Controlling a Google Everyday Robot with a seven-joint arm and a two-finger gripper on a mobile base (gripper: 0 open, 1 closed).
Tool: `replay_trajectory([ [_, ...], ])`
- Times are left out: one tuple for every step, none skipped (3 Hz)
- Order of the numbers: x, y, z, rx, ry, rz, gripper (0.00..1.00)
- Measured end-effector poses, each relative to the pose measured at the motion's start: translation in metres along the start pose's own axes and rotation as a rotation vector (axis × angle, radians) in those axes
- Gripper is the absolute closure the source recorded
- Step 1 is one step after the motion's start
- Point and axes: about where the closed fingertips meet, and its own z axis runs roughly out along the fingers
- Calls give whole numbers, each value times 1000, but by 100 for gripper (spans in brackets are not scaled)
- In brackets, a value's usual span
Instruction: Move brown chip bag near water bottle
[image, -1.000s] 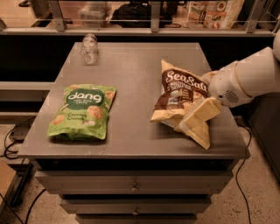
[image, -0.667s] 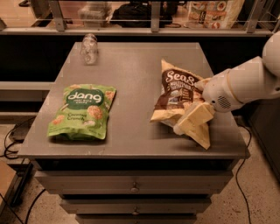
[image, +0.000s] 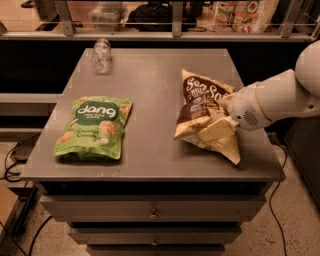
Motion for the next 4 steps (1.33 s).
replay_trajectory([
  [-17, -7, -10, 33, -31, -6, 65],
  [-49, -27, -24, 75, -86, -14, 96],
  [-76, -51, -37, 101, -133, -2, 100],
  [-80, -53, -40, 108, -140, -7, 100],
])
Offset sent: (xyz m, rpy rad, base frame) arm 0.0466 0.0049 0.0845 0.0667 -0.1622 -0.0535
